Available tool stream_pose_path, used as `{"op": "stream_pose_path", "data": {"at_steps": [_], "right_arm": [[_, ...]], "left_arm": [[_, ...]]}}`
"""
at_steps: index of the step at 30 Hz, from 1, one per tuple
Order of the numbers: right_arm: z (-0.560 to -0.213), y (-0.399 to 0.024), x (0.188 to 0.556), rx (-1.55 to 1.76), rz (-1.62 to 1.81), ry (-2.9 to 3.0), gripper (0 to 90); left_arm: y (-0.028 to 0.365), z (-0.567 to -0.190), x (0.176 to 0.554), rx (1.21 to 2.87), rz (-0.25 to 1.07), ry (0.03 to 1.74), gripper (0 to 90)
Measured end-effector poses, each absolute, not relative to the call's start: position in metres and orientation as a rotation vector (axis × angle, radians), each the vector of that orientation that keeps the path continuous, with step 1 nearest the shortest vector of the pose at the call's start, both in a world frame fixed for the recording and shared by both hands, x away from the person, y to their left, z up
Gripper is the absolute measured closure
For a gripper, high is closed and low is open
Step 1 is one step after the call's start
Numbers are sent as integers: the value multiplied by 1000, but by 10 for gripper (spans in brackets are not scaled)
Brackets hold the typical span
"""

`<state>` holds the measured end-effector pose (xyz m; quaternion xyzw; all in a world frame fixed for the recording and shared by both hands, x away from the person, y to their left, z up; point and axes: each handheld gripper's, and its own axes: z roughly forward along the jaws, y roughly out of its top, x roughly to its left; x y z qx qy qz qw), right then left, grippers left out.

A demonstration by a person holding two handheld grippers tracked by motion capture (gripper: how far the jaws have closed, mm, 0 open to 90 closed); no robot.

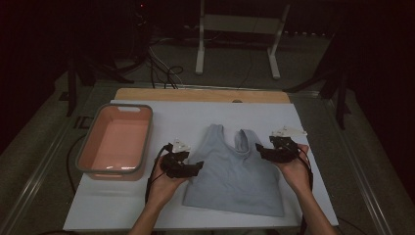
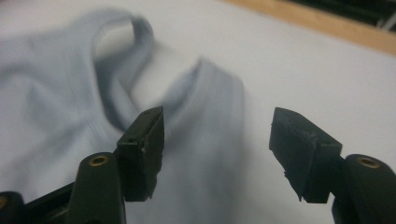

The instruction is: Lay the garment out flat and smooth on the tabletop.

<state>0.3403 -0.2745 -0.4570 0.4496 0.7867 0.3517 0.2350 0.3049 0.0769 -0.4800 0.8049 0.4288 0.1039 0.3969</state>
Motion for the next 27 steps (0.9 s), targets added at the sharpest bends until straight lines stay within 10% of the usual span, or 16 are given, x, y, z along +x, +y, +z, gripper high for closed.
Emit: {"op": "stream_pose_path", "data": {"at_steps": [20,27], "right_arm": [[-501,-320,313,1411,878,2231,582],[-504,-308,315,1387,902,2299,593]], "left_arm": [[92,-508,287,2069,121,1152,465],[86,-510,288,2091,72,1116,719]]}}
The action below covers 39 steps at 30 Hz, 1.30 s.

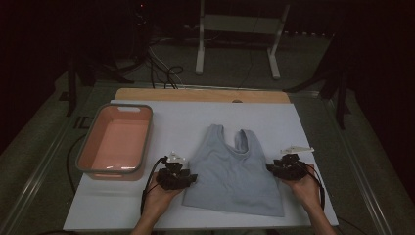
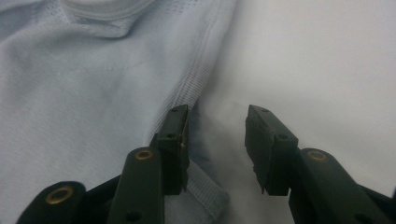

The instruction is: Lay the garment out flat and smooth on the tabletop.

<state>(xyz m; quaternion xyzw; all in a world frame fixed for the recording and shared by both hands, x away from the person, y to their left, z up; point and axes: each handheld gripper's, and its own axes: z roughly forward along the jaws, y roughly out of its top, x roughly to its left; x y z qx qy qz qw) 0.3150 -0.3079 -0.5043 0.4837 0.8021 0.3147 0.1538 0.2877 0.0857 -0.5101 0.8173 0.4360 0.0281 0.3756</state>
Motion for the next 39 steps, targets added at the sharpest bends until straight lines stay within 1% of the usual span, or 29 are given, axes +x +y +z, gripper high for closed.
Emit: {"op": "stream_pose_path", "data": {"at_steps": [2,3,5,7,13,21,23,25,26,29,39], "right_arm": [[-504,-305,316,1383,906,2311,593],[-504,-303,316,1380,907,2315,593],[-505,-300,316,1371,909,2322,593],[-505,-297,317,1372,905,2327,595],[-506,-294,323,1390,854,2284,660],[-513,-285,327,1404,850,2332,659],[-513,-281,327,1380,841,2341,699],[-513,-278,326,1355,823,2355,760],[-512,-277,326,1344,806,2358,812],[-510,-277,326,1334,796,2357,883],[-504,-297,313,1362,743,2332,895]], "left_arm": [[83,-509,286,2100,79,1107,812],[84,-507,286,2098,80,1102,838],[85,-504,284,2092,85,1099,853],[86,-501,282,2085,89,1094,858],[90,-494,274,2075,102,1078,862],[97,-490,265,2080,110,1072,863],[99,-489,263,2079,108,1072,863],[100,-489,261,2083,108,1071,863],[100,-490,261,2084,109,1072,863],[100,-492,261,2082,107,1081,863],[94,-493,264,2079,100,1079,859]]}}
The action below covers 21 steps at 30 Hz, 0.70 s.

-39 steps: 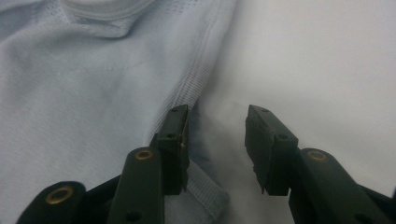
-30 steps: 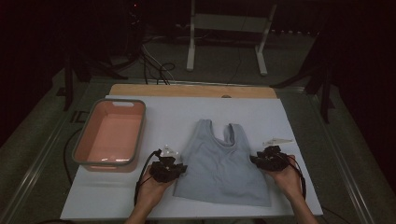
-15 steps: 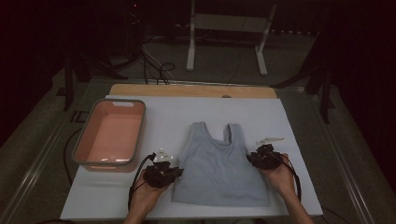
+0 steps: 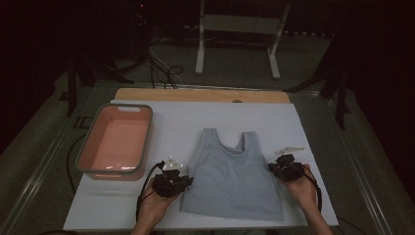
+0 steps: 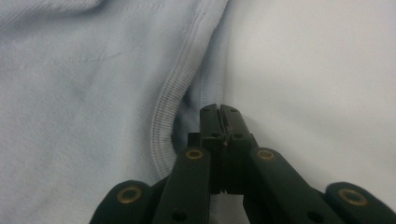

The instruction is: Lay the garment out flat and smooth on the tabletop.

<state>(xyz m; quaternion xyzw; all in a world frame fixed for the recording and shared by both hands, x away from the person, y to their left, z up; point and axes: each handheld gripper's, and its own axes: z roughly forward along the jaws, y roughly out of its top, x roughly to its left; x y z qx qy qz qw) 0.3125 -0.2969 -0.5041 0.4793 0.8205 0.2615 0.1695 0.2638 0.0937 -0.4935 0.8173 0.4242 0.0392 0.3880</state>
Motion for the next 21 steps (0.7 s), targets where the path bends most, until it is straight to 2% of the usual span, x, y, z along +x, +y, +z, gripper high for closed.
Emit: {"op": "stream_pose_path", "data": {"at_steps": [8,16,19,20,21], "right_arm": [[-500,-308,304,1390,734,2295,895],[-498,-313,317,1409,729,2214,893],[-496,-314,316,1413,764,2213,859],[-495,-314,314,1409,766,2196,804],[-491,-316,310,1413,818,2188,712]], "left_arm": [[84,-494,265,2091,80,1056,856],[71,-496,268,2098,74,1040,851],[70,-496,269,2098,85,1040,850],[70,-496,270,2090,85,1047,850],[71,-497,271,2090,85,1047,850]]}}
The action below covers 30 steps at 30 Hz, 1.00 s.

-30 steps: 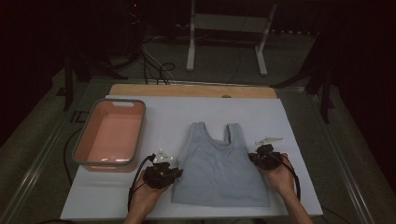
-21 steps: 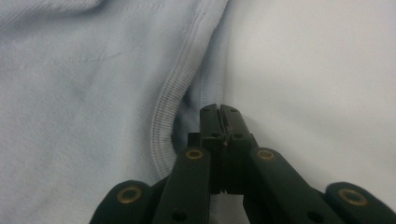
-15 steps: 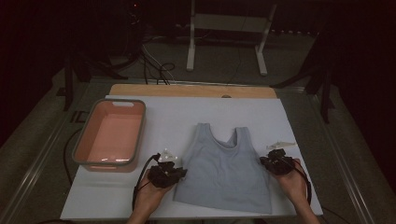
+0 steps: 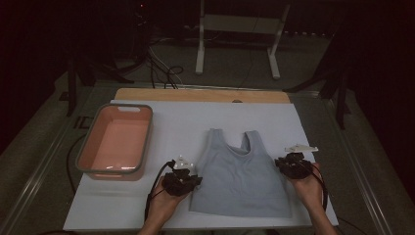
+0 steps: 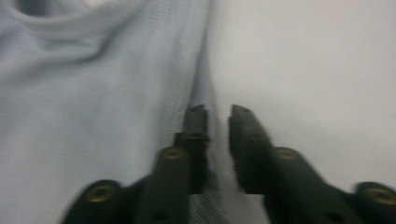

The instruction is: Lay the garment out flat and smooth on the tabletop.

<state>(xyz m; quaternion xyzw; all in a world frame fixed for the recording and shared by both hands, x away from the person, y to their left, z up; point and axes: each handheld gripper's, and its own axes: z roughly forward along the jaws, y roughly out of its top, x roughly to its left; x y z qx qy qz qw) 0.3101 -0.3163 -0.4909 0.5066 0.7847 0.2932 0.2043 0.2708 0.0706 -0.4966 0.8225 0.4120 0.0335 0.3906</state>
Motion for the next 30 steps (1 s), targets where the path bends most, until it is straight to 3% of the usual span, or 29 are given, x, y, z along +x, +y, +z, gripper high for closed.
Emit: {"op": "stream_pose_path", "data": {"at_steps": [3,8,11,16,30], "right_arm": [[-485,-318,304,1409,900,2190,617],[-490,-316,299,1419,909,2252,587],[-497,-317,301,1450,875,2281,637],[-499,-317,299,1461,878,2305,810],[-495,-328,291,1476,867,2196,828]], "left_arm": [[70,-497,271,2085,91,1052,850],[69,-497,273,2079,98,1057,850],[68,-497,275,2072,102,1061,850],[66,-497,277,2060,109,1061,850],[61,-495,278,2034,122,1037,809]]}}
